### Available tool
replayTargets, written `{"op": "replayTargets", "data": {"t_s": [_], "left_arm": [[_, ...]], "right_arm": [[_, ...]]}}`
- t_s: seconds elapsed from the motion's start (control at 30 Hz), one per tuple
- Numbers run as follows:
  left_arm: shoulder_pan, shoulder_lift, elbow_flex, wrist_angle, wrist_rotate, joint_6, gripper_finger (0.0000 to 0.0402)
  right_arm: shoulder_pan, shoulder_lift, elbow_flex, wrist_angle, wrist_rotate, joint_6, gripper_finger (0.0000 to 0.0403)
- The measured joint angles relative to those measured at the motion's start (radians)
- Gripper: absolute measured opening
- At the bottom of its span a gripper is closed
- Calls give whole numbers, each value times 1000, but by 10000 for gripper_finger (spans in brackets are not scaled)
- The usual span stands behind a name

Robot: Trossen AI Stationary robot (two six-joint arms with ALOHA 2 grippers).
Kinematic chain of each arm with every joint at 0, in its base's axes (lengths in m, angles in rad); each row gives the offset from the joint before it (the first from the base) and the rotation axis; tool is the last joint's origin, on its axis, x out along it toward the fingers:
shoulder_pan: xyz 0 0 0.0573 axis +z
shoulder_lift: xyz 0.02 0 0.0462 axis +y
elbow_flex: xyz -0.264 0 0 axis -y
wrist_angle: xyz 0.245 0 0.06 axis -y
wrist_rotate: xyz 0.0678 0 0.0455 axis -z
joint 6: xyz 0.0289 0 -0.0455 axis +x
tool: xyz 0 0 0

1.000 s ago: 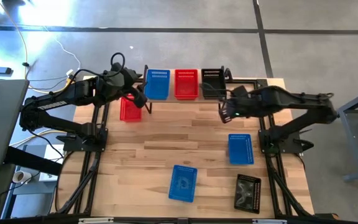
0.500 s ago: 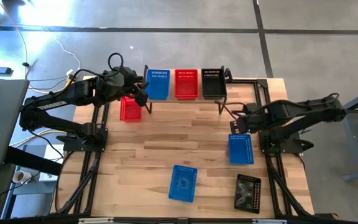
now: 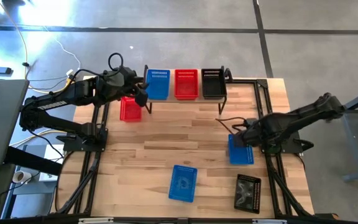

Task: Stack baskets on shelf by color
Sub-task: Stack the top blue basket into the blue basket on the shelf

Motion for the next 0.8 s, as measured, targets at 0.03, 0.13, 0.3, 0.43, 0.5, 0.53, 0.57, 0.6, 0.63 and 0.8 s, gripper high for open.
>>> {"op": "replayTargets", "data": {"t_s": [0.03,0.13,0.3,0.43,0.5,0.53,0.57,0.6,0.63,0.8], "left_arm": [[0,0,0,0,4,0,170],[0,0,0,0,33,-18,170],[0,0,0,-25,94,-65,170],[-2,4,0,-70,136,-131,170],[-11,4,0,-87,140,-147,170],[-17,4,0,-92,140,-154,170],[-25,4,0,-97,140,-161,170],[-32,4,0,-101,141,-165,170],[-39,4,0,-103,140,-167,170],[-70,4,0,-105,140,-187,170]], "right_arm": [[11,0,-14,13,0,20,99],[50,2,-44,25,-1,83,99],[125,2,-70,27,-4,185,99],[184,2,-90,26,-5,266,99],[213,2,-102,29,-5,306,99],[226,2,-110,29,-5,325,99],[240,2,-120,31,-5,343,99],[251,2,-132,39,-7,363,99],[263,2,-145,53,-9,377,99],[302,2,-195,95,-14,434,99]]}}
